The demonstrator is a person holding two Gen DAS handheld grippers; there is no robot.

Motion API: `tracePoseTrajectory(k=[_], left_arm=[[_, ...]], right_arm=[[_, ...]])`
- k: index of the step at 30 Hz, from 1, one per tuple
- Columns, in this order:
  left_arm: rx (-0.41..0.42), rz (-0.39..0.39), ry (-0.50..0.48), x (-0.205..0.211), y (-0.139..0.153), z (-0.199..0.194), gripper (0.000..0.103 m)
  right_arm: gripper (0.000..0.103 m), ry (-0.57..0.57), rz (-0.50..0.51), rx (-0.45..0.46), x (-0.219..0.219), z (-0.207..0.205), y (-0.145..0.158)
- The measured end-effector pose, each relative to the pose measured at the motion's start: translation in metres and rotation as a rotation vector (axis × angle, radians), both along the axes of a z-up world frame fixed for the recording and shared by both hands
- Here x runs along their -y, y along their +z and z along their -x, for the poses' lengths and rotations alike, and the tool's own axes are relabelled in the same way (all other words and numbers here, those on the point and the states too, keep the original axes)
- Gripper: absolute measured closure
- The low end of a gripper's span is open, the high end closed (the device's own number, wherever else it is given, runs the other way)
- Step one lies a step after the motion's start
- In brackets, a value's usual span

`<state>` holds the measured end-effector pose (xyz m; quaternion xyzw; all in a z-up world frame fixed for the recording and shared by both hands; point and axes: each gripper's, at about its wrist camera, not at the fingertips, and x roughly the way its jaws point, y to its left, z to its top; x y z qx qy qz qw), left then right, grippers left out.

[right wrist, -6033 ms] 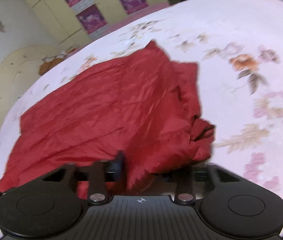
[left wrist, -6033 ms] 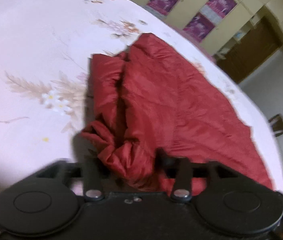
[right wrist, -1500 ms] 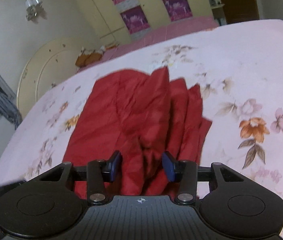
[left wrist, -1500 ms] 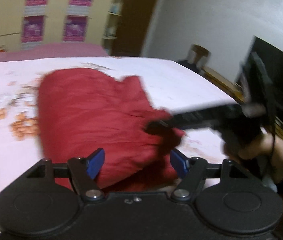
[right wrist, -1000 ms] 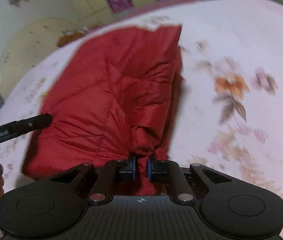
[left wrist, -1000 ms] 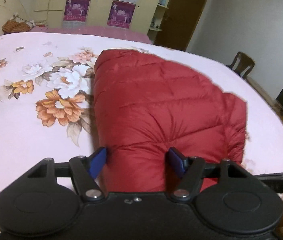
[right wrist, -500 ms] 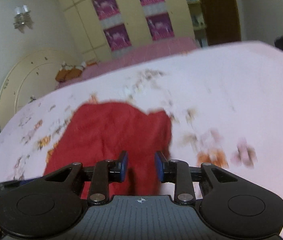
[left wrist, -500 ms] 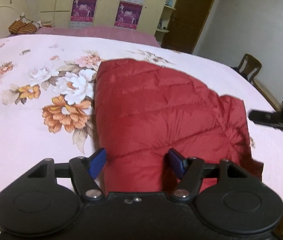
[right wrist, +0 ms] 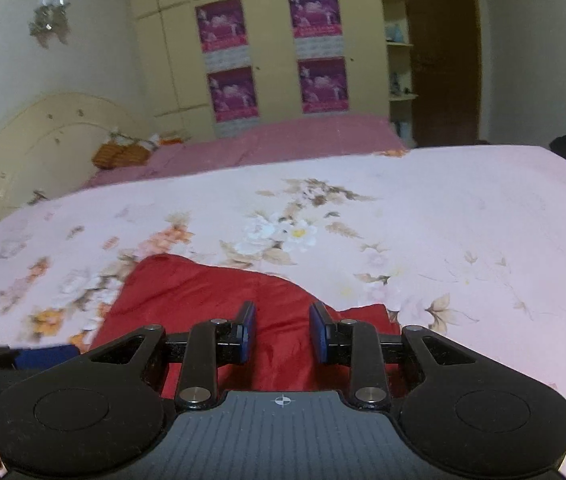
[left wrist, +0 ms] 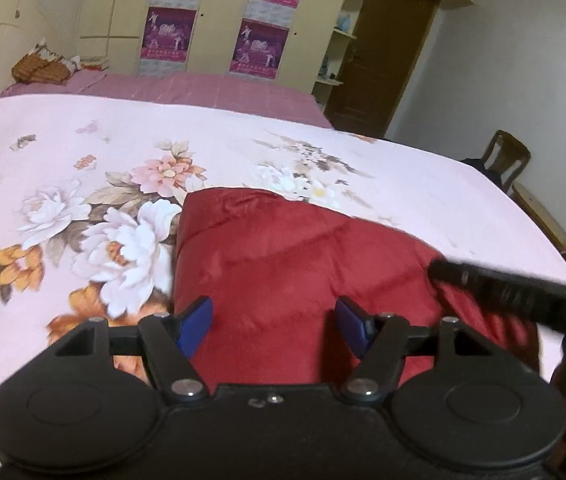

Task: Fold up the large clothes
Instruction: 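Release the folded jacket with both tools and smooth it flat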

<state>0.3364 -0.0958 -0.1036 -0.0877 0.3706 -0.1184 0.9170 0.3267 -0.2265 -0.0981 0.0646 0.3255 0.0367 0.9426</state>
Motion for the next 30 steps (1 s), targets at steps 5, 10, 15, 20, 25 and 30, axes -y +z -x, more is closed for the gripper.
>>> tracePoseTrajectory(k=[5, 10, 15, 20, 25, 30], left_arm=[[-0.052, -0.017, -0.003, -0.001, -0.029, -0.022, 0.020], [-0.088, -0.017, -0.008, -0.004, -0.040, -0.035, 0.015], [-0.109, -0.033, -0.005, 0.001, -0.045, -0.040, 0.013], [-0.112, -0.044, -0.009, -0.001, -0.040, -0.038, 0.013], [-0.121, -0.011, 0.024, -0.008, -0.026, -0.027, 0.021], [-0.092, 0.002, -0.008, -0.008, -0.008, 0.000, 0.022]], right_arm=[[0.074, -0.058, -0.014, -0.081, 0.004, -0.016, -0.044], [0.074, -0.065, 0.000, -0.100, 0.003, -0.027, -0.060], [0.074, -0.069, -0.026, -0.106, 0.009, -0.035, -0.076], [0.074, -0.059, -0.084, -0.157, 0.022, -0.037, -0.062], [0.074, -0.052, -0.096, -0.103, 0.029, -0.005, -0.020], [0.074, -0.010, -0.067, -0.063, 0.022, 0.038, -0.001]])
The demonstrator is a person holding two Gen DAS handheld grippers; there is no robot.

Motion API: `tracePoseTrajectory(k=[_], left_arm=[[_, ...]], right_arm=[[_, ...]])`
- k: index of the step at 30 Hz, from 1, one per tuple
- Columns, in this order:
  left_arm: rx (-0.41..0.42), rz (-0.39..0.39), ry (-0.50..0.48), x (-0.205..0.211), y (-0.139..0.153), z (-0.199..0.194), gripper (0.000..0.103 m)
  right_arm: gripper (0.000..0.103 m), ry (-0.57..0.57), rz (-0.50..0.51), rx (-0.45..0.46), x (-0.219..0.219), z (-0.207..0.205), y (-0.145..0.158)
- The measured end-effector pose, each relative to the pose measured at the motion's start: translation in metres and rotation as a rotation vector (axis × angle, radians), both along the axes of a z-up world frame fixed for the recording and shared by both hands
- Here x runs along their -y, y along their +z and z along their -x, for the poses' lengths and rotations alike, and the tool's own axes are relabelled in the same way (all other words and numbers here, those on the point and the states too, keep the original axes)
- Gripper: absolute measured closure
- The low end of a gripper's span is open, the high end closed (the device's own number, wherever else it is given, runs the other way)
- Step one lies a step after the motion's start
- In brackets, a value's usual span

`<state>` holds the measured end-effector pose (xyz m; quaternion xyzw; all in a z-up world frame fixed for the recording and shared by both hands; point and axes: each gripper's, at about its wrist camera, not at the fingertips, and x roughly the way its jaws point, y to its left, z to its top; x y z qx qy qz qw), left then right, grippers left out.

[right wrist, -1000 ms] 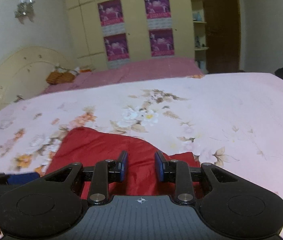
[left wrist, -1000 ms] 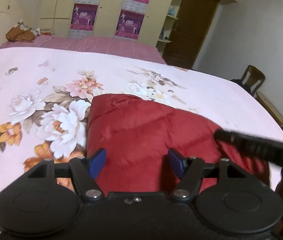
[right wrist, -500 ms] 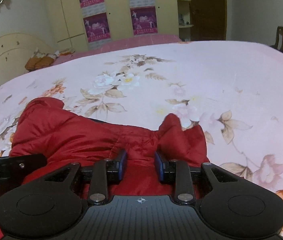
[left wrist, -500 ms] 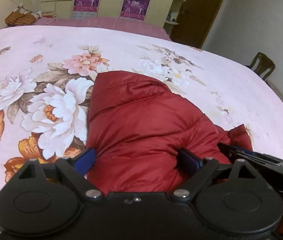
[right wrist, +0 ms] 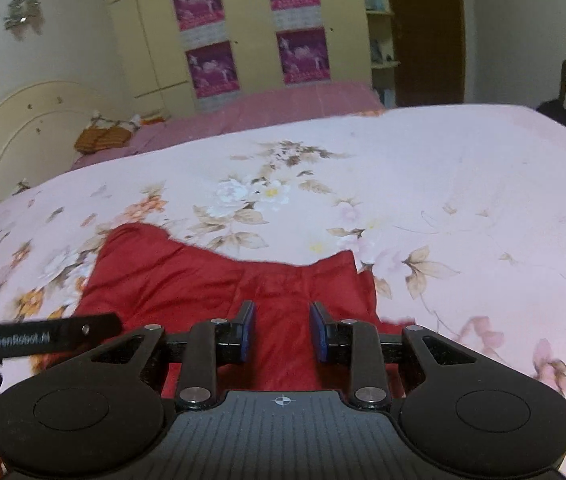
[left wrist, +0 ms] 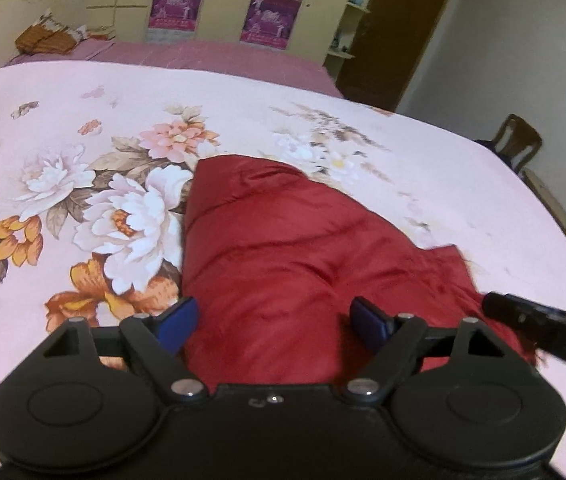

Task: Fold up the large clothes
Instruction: 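Release the folded jacket with both tools and smooth it flat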

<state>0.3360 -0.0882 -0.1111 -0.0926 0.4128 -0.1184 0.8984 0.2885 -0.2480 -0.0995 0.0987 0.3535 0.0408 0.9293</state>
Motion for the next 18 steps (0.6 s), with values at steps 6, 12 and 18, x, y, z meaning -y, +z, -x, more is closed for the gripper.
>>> tracePoseTrajectory(k=[6, 12, 18], left_arm=[[0.023, 0.001, -0.049, 0.007, 0.016, 0.039, 0.022], [0.006, -0.022, -0.083, 0.007, 0.010, 0.081, 0.021], [-0.030, -0.038, -0.078, 0.006, -0.012, 0.088, 0.019]], right_arm=[[0.074, 0.028, 0.045, 0.010, -0.008, 0.041, 0.001], [0.074, 0.058, 0.082, -0.010, -0.009, 0.073, -0.006], [0.074, 0.098, 0.102, -0.088, -0.007, 0.080, -0.040]])
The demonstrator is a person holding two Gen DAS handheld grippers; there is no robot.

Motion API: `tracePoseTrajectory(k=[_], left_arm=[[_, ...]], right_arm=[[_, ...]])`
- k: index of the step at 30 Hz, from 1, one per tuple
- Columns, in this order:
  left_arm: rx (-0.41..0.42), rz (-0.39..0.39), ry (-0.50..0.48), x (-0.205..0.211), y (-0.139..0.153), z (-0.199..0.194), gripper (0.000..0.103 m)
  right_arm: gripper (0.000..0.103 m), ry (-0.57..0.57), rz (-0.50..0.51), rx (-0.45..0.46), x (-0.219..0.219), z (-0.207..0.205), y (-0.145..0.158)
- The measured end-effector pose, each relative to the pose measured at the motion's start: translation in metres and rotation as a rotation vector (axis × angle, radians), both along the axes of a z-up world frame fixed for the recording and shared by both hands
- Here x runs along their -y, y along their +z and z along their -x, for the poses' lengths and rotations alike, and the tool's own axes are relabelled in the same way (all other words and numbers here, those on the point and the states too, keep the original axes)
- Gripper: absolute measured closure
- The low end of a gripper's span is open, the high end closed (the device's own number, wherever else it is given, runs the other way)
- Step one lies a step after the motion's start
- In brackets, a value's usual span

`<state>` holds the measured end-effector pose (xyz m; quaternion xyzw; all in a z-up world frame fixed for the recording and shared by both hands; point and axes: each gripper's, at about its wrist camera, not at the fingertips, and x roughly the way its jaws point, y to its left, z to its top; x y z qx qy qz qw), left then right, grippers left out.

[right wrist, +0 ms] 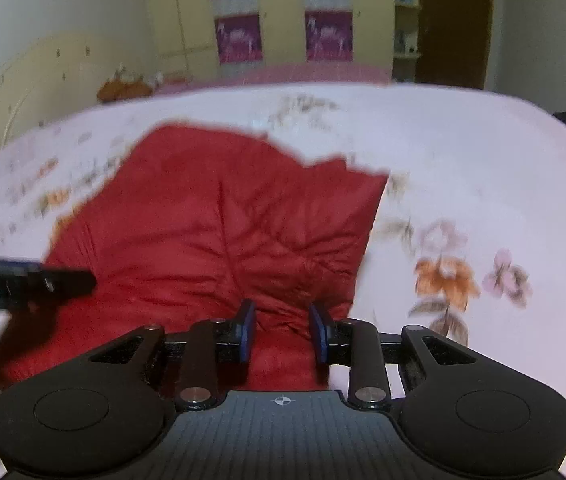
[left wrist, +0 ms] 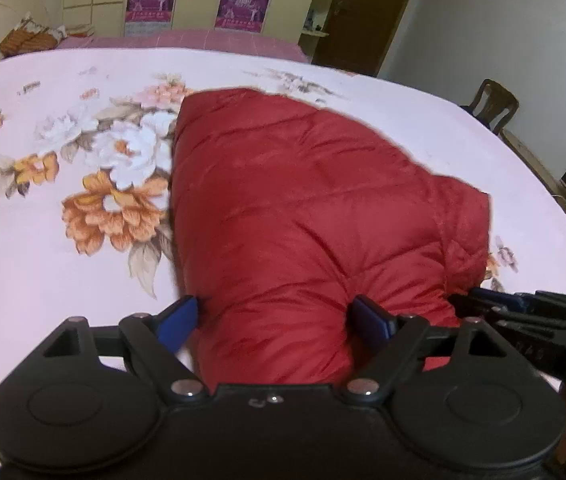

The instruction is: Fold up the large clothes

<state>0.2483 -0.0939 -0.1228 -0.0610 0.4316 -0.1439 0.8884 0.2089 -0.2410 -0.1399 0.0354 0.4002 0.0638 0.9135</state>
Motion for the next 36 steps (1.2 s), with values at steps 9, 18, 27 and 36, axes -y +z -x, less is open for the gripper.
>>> tracePoseTrajectory(k=[9, 18, 27, 36], left_arm=[[-0.051, 0.025, 0.036, -0.005, -0.007, -0.003, 0.017], [-0.034, -0.007, 0.044, 0.001, -0.001, 0.002, 0.011], [-0.052, 0.013, 0.047, 0.004, 0.011, -0.009, 0.011], [-0.125, 0.124, 0.096, -0.007, 0.009, -0.041, 0.006]], right_arm=[[0.074, 0.007, -0.067, -0.049, 0.015, -0.004, 0.001], [0.074, 0.088, -0.016, -0.042, 0.014, 0.025, 0.013], [0.072, 0.004, -0.145, -0.052, 0.045, 0.015, 0.022], [0.016, -0.063, -0.307, -0.028, 0.072, -0.036, 0.026]])
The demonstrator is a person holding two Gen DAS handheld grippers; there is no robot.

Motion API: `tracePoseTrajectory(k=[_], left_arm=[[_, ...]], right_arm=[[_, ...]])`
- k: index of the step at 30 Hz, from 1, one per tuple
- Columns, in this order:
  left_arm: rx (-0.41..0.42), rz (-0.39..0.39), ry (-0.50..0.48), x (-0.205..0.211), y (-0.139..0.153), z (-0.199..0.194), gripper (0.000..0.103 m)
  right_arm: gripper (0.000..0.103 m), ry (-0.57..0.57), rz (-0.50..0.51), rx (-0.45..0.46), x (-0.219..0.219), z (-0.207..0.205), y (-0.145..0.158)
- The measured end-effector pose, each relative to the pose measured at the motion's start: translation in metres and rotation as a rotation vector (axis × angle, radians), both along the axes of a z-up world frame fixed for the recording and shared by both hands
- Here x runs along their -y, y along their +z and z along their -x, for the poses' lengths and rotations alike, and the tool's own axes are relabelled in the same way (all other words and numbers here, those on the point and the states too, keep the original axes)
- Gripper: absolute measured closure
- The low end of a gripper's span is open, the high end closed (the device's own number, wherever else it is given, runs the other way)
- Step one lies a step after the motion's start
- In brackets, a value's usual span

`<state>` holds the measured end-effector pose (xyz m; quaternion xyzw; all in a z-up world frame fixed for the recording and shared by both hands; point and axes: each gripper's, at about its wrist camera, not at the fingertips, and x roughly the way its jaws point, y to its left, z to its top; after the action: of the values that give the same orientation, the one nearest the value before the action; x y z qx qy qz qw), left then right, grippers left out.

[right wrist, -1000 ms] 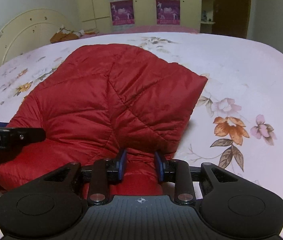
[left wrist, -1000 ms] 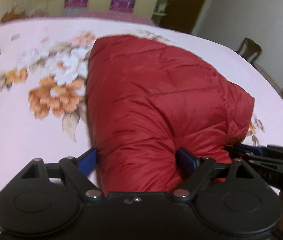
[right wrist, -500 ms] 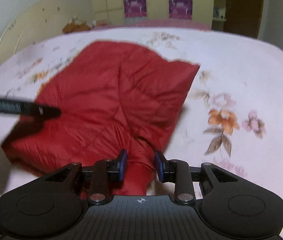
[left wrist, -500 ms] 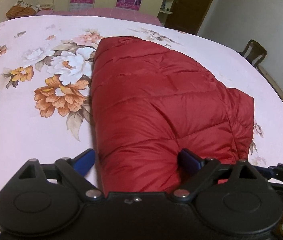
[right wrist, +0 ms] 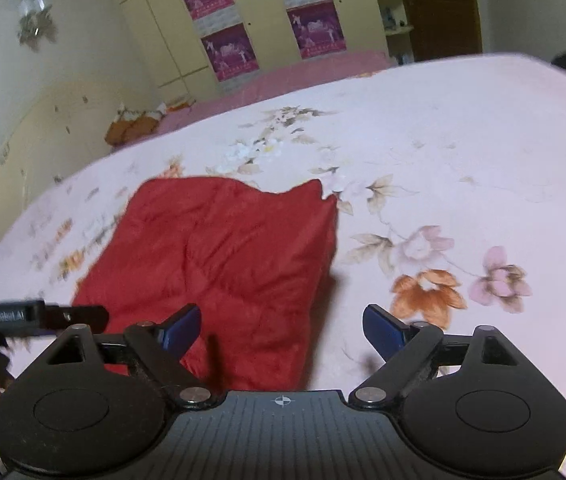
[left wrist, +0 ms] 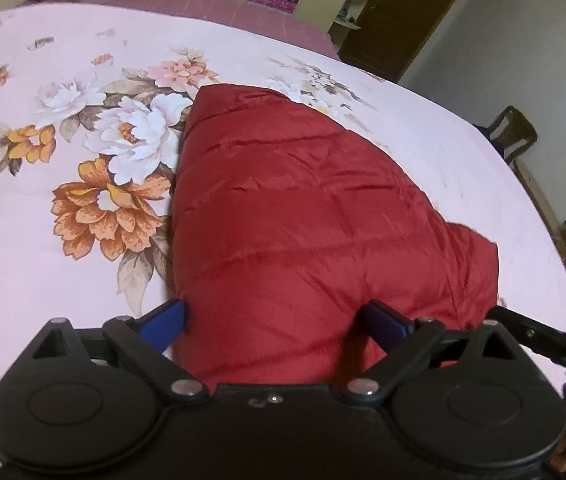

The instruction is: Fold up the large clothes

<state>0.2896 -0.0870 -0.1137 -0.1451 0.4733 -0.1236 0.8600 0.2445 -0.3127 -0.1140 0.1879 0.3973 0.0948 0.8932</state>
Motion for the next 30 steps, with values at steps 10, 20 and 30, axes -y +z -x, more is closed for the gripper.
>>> tracePoseTrajectory(k=[10, 20, 30], left_arm=[[-0.062, 0.081, -0.048, -0.006, -0.023, -0.026, 0.000], [-0.074, 0.107, -0.080, -0.006, -0.029, -0.030, 0.009], [-0.034, 0.047, -0.089, 0.000, -0.015, -0.024, 0.027]], right_arm=[[0.016, -0.010, -0.198, -0.125, 0.012, -0.056, -0.045], [0.059, 0.021, -0.369, -0.189, 0.012, -0.072, -0.063], [0.077, 0.036, -0.295, -0.134, -0.004, -0.062, -0.040]])
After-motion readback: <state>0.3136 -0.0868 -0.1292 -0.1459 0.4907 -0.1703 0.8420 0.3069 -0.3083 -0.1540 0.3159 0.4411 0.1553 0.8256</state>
